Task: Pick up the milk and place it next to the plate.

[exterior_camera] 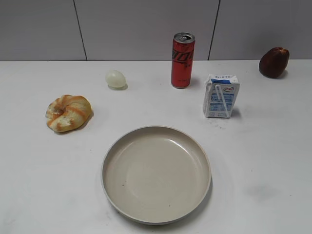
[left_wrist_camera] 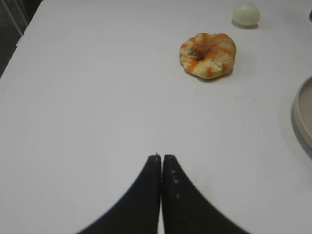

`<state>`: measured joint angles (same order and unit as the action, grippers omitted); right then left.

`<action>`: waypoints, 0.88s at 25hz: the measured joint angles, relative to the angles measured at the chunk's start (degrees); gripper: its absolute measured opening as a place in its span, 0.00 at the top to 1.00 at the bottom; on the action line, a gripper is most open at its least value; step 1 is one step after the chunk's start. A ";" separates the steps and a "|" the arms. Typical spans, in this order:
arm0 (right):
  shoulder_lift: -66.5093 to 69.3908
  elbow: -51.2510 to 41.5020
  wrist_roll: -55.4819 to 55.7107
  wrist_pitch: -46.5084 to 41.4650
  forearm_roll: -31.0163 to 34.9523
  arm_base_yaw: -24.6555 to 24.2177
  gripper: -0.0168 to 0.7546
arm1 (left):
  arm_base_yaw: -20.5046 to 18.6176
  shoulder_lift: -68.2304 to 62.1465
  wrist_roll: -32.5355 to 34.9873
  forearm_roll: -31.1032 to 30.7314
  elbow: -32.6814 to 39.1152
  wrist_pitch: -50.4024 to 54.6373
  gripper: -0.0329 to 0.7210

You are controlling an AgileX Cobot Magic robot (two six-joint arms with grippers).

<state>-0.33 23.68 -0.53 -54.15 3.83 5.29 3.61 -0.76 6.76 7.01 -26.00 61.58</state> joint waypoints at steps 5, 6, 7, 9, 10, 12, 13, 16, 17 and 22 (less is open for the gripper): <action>0.17 0.59 0.00 0.84 0.00 0.00 0.24 | 0.00 0.00 0.00 0.00 0.00 0.00 0.95; 0.62 1.01 0.00 1.81 0.00 0.00 0.24 | 0.00 0.00 0.00 0.00 0.00 0.00 0.95; 1.53 1.26 0.00 3.48 0.00 0.00 0.24 | 0.00 0.00 0.00 0.00 0.00 0.00 0.95; 4.32 1.39 0.00 7.41 0.00 0.00 0.24 | 0.00 0.00 0.00 0.00 0.00 0.00 0.95; 6.75 1.45 -0.11 9.56 0.00 0.00 0.24 | 0.00 0.00 0.00 0.00 0.00 0.00 0.95; 11.26 1.63 -0.29 13.68 0.00 0.00 0.24 | 0.00 0.00 0.00 0.00 0.00 0.00 0.95; 13.54 1.76 -0.53 15.36 0.00 0.00 0.24 | 0.00 0.00 0.00 0.00 0.00 0.00 0.95; 21.95 3.01 -3.13 19.25 0.00 0.00 0.24 | 0.00 0.00 0.00 0.00 0.00 0.00 0.95; 25.09 3.75 -4.40 19.98 0.00 0.00 0.24 | 0.00 0.00 0.00 0.00 0.00 0.00 0.95; 41.24 10.23 -11.44 21.46 0.00 -0.04 0.24 | 0.00 0.00 0.00 0.00 0.00 0.00 0.95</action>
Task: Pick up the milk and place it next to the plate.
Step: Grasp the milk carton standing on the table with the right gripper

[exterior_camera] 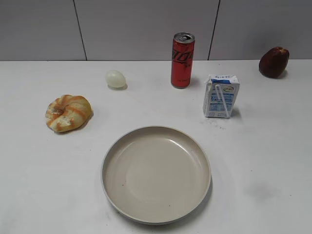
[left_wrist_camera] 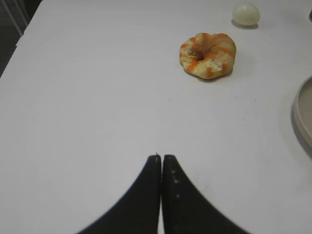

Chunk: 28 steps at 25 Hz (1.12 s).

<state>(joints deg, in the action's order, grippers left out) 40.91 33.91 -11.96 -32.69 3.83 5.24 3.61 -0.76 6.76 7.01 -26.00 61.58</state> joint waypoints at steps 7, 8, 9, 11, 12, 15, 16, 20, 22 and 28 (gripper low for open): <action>24.42 15.25 -11.40 -1.81 0.11 0.00 0.24 | 0.00 0.00 0.00 0.00 0.00 0.00 0.95; 28.12 18.18 -13.78 -3.22 0.58 0.00 0.24 | 0.00 0.00 0.00 0.00 0.00 0.00 0.95; 31.10 20.67 -15.96 -4.56 0.97 0.00 0.24 | 0.00 0.00 0.00 0.00 0.00 0.00 0.95; 40.37 29.44 -25.79 -9.15 3.90 0.00 0.24 | 0.00 0.00 0.00 0.00 0.00 0.00 0.95; 40.37 29.44 -25.79 -9.15 3.90 0.00 0.24 | 0.00 0.00 0.00 0.00 0.00 0.00 0.95; 48.39 37.32 -39.22 -11.40 7.79 -0.07 0.24 | 0.00 0.00 0.00 0.00 0.00 0.00 0.95; 50.93 39.85 -43.47 -11.52 9.22 -0.07 0.24 | 0.00 0.00 0.00 0.00 0.00 0.00 0.95; 59.28 47.88 -59.48 -11.70 12.58 1.40 0.24 | 0.00 0.00 0.00 0.00 0.00 0.00 0.95; 62.71 50.79 -62.07 -12.05 12.97 3.37 0.24 | 0.00 0.00 0.00 0.00 0.00 0.00 0.95; 72.32 56.80 -65.44 -13.43 13.62 8.16 0.24 | 0.00 0.00 0.00 0.00 0.00 0.00 0.95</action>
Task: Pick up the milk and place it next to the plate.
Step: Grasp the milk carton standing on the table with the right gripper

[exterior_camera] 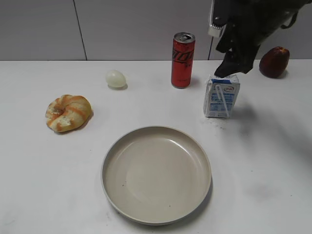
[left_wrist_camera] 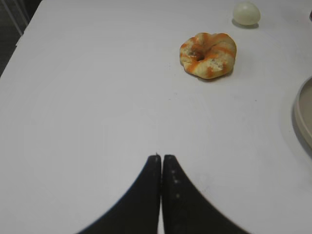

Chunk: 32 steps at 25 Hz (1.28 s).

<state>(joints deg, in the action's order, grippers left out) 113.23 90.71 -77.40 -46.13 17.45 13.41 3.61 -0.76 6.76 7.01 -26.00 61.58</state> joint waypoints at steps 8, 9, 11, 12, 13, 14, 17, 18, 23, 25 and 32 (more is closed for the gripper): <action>4.99 0.74 -0.43 -1.22 -4.60 0.75 0.24 | 0.00 0.00 0.00 0.00 0.00 0.00 0.95; 5.23 0.74 -0.46 -1.22 -5.44 0.75 0.24 | 0.00 0.00 0.00 0.00 0.00 0.00 0.95; 5.43 0.79 -0.58 -0.83 -6.23 0.75 0.24 | 0.00 0.00 0.00 0.00 0.00 0.00 0.95; 5.66 0.79 -0.63 -0.67 -6.36 0.75 0.24 | 0.00 0.00 0.00 0.00 0.00 0.00 0.95; 5.93 0.79 -0.63 -0.57 -6.45 0.75 0.24 | 0.00 0.00 0.00 0.00 0.00 0.00 0.95; 6.17 0.84 -0.70 -0.51 -6.50 0.75 0.24 | 0.00 0.00 0.00 0.00 0.00 0.00 0.95; 7.57 0.89 -0.82 -0.39 -6.75 0.75 0.24 | 0.00 0.00 0.00 0.00 0.00 0.00 0.95; 8.07 0.89 -0.82 -0.39 -6.79 0.75 0.25 | 0.00 0.00 0.00 0.00 0.00 0.00 0.95; 10.02 0.89 -0.82 -0.21 -7.28 0.75 0.36 | 0.00 0.00 0.00 0.00 0.00 0.00 0.95; 10.01 0.89 -0.91 -0.10 -7.34 0.75 0.44 | 0.00 0.00 0.00 0.00 0.00 0.00 0.95; 9.69 1.07 -0.44 -1.30 -7.28 0.75 0.62 | 0.00 0.00 0.00 0.00 0.00 0.00 0.95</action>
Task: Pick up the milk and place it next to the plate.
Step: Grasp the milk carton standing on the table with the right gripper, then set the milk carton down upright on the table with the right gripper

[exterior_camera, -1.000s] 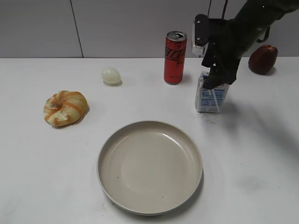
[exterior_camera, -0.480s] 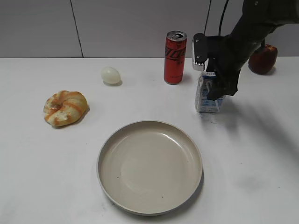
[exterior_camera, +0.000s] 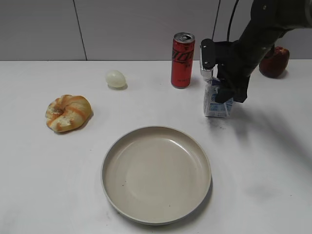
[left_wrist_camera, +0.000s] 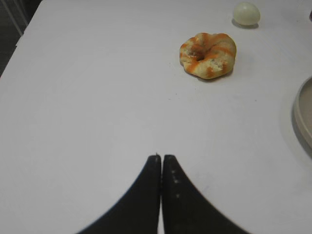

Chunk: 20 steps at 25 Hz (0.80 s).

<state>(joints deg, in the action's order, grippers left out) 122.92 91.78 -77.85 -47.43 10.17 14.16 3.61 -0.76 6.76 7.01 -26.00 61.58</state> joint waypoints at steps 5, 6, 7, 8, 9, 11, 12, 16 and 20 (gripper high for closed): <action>-3.77 -0.38 0.90 -0.84 2.85 0.53 0.62 | 0.00 0.00 0.00 0.00 0.00 0.00 0.95; -5.30 -0.38 0.96 -0.84 3.95 1.08 0.62 | 0.00 0.00 0.00 0.00 0.00 0.00 0.95; -6.53 -0.31 1.02 -0.78 5.00 1.96 0.62 | 0.00 0.00 0.00 0.00 0.00 0.00 0.95; -7.81 -0.19 1.02 -0.78 5.69 3.14 0.62 | 0.00 0.00 0.00 0.00 0.00 0.00 0.95; -8.76 -0.11 1.06 -0.73 6.00 4.28 0.62 | 0.00 0.00 0.00 0.00 0.00 0.00 0.95; -9.52 0.01 1.06 -0.73 6.12 7.10 0.62 | 0.00 0.00 0.00 0.00 0.00 0.00 0.95; -9.51 0.01 1.06 -0.73 6.12 8.20 0.62 | 0.00 0.00 0.00 0.00 0.00 0.00 0.95; -9.36 0.01 3.64 1.28 3.87 12.86 0.62 | 0.00 0.00 0.00 0.00 0.00 0.00 0.95; -9.31 0.01 9.54 8.28 1.20 15.08 0.62 | 0.00 0.00 0.00 0.00 0.00 0.00 0.95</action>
<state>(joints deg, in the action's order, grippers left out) 113.61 91.79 -68.31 -39.15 11.36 29.24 3.61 -0.76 6.76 7.01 -26.00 61.58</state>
